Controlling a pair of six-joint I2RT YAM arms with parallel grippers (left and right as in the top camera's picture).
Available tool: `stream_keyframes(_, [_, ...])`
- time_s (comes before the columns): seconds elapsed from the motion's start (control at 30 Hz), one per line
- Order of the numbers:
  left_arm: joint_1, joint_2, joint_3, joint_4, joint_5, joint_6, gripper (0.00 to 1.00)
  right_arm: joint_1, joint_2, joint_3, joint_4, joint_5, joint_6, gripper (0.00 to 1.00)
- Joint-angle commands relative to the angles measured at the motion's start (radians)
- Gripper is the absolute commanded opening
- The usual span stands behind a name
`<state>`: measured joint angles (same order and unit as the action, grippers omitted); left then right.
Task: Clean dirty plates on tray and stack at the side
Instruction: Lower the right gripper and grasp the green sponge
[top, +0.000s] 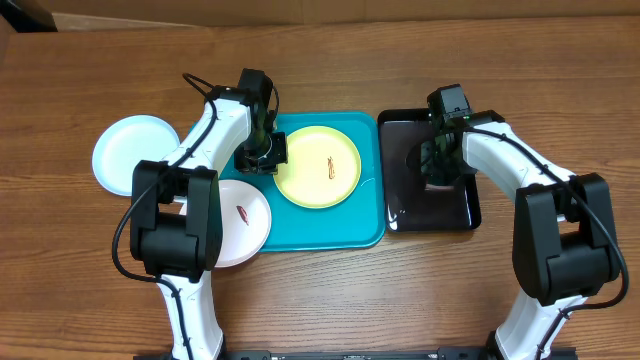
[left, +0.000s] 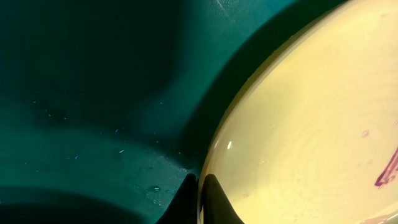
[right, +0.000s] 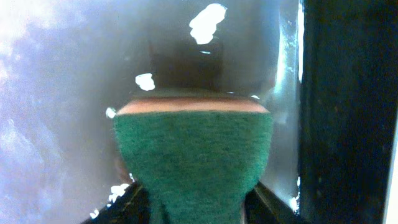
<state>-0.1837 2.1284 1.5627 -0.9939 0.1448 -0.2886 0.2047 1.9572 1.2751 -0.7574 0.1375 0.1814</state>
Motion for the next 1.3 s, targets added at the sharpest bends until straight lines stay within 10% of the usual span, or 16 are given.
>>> stream_keyframes(0.0, [0.0, 0.01, -0.023, 0.008, -0.051, -0.014, 0.04, -0.003, -0.014, -0.01, -0.002, 0.017, 0.002, 0.17])
stream_keyframes(0.1, [0.0, 0.01, -0.023, 0.009, -0.051, -0.014, 0.04, -0.003, -0.016, 0.003, -0.034, -0.005, 0.001, 0.04])
stream_keyframes(0.47, [0.0, 0.01, -0.023, 0.018, -0.048, -0.014, 0.06, -0.002, -0.124, 0.157, -0.227, -0.057, -0.015, 0.04])
stream_keyframes(0.67, [0.0, 0.01, -0.023, 0.031, -0.048, -0.014, 0.31, -0.002, -0.137, 0.151, -0.262, -0.077, -0.021, 0.04])
stream_keyframes(0.9, [-0.002, 0.01, -0.049, 0.061, -0.048, -0.014, 0.04, -0.002, -0.137, 0.151, -0.272, -0.092, -0.021, 0.04])
stream_keyframes(1.27, [0.002, 0.01, -0.051, 0.059, -0.002, -0.014, 0.04, 0.02, -0.137, 0.145, -0.307, -0.156, -0.059, 0.04])
